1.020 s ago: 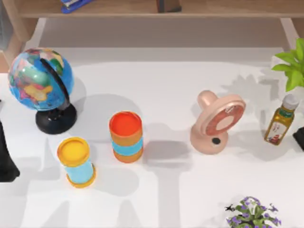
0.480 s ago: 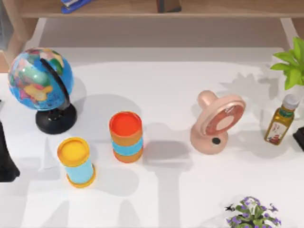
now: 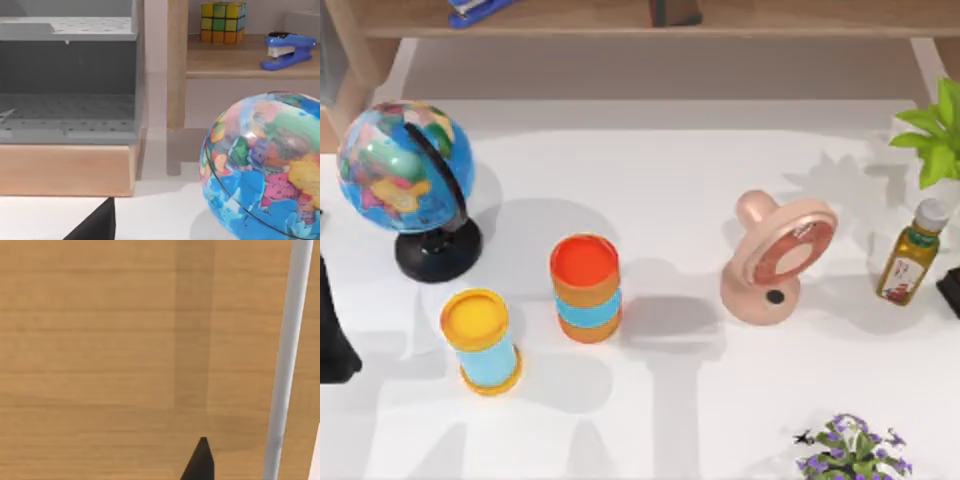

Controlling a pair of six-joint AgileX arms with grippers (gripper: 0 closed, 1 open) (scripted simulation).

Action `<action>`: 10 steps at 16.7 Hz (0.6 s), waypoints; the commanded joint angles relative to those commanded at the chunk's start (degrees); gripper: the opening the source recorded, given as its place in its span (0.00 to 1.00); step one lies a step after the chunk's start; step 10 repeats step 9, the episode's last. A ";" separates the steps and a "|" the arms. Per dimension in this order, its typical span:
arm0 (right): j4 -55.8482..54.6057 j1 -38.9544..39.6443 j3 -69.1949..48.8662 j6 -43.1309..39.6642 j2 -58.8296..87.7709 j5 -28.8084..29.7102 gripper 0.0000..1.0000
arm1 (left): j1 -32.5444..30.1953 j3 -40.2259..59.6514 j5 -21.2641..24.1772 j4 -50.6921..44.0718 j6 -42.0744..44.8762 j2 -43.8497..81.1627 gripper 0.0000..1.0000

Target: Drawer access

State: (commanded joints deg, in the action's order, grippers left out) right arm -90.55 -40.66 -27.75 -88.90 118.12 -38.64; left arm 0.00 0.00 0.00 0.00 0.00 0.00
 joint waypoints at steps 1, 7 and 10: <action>0.00 0.00 0.00 0.00 0.00 0.00 0.83 | 0.00 0.00 0.00 0.00 0.00 0.00 1.00; 0.00 0.00 0.00 0.00 0.00 0.00 1.00 | 0.00 0.00 0.00 0.00 0.00 0.00 1.00; 0.00 0.00 0.00 0.00 0.00 0.00 1.00 | 0.00 0.00 0.00 0.00 0.00 0.00 1.00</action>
